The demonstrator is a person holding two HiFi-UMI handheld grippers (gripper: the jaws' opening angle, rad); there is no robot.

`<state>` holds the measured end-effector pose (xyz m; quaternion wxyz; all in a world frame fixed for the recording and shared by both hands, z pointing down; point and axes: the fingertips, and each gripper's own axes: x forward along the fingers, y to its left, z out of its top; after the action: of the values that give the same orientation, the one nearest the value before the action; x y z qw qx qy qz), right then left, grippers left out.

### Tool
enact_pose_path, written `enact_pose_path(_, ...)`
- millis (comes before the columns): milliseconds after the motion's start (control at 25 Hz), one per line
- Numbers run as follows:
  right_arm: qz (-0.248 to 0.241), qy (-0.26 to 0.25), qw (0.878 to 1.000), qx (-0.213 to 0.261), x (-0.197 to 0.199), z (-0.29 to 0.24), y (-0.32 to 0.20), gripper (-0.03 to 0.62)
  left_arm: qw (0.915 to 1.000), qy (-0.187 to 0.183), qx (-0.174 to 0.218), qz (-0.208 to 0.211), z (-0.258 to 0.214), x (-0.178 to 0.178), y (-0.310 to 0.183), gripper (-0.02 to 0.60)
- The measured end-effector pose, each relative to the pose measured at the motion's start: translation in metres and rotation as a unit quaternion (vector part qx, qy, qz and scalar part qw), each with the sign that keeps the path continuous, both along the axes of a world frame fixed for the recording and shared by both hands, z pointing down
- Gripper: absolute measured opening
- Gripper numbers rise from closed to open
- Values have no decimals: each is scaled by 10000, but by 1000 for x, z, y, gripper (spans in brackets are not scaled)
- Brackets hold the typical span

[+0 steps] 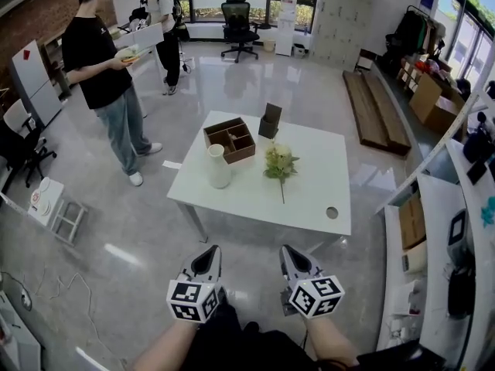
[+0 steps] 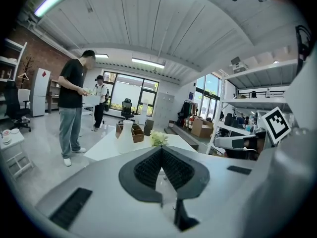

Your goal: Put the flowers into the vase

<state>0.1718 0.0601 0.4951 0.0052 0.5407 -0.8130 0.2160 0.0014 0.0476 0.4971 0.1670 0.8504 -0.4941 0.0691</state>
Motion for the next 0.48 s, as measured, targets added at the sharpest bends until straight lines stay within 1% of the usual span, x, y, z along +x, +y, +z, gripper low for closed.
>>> enact_pose_path(160,39,38,10000,15,0,4,-47,5,10000,52,35,48,4,3,-49,6)
enact_pose_path(280,130,61,9998,115,-6,-5,-94,5,9998,75,111,139,-1,1,-96,6)
enact_pose_path(480,259,118,9994,208,-28,-20,-173,5,9989,81,154,430,-12,-11,-171,6)
